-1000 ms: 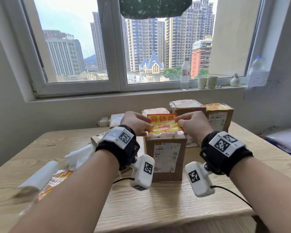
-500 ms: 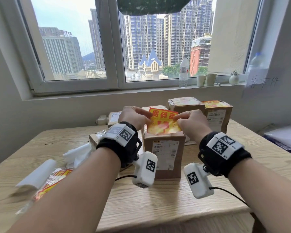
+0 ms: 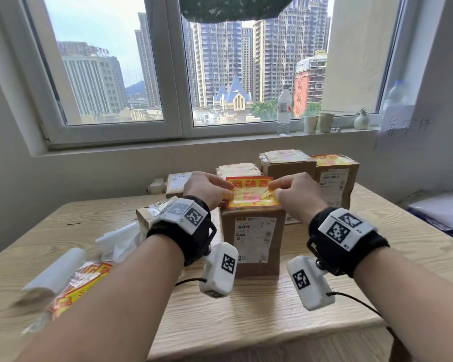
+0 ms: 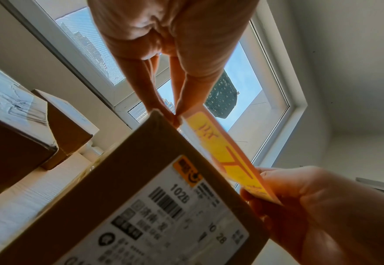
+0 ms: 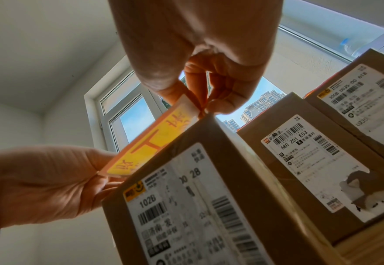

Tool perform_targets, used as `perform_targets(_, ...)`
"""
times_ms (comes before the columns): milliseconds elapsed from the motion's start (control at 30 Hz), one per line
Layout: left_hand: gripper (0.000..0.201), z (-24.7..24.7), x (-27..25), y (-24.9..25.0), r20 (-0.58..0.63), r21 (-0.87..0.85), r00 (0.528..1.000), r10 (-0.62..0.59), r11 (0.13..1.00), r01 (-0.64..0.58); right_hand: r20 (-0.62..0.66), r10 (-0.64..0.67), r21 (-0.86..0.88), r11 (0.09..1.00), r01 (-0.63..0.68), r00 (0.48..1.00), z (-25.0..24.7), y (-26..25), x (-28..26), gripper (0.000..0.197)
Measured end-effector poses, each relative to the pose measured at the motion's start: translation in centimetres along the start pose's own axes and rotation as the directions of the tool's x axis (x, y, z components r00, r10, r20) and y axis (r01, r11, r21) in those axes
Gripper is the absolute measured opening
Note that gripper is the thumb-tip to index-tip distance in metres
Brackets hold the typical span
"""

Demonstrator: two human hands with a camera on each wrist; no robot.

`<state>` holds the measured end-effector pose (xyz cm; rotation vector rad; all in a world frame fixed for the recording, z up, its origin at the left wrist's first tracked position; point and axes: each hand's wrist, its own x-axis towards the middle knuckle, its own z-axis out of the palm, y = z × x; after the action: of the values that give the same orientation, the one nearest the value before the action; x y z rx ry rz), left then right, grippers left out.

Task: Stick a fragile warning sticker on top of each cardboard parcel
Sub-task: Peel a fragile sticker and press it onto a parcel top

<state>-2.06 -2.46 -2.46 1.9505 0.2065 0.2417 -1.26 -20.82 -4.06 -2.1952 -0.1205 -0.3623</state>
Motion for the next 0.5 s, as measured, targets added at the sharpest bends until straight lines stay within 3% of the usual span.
perform_targets(500,0.015,0.65,0.41,-0.33,-0.088,0.284,0.988,0.127,0.954,-0.097,0.001,-0.055,-0.142,0.988,0.055,0.998,0.22,-0.26,-0.06,0.028)
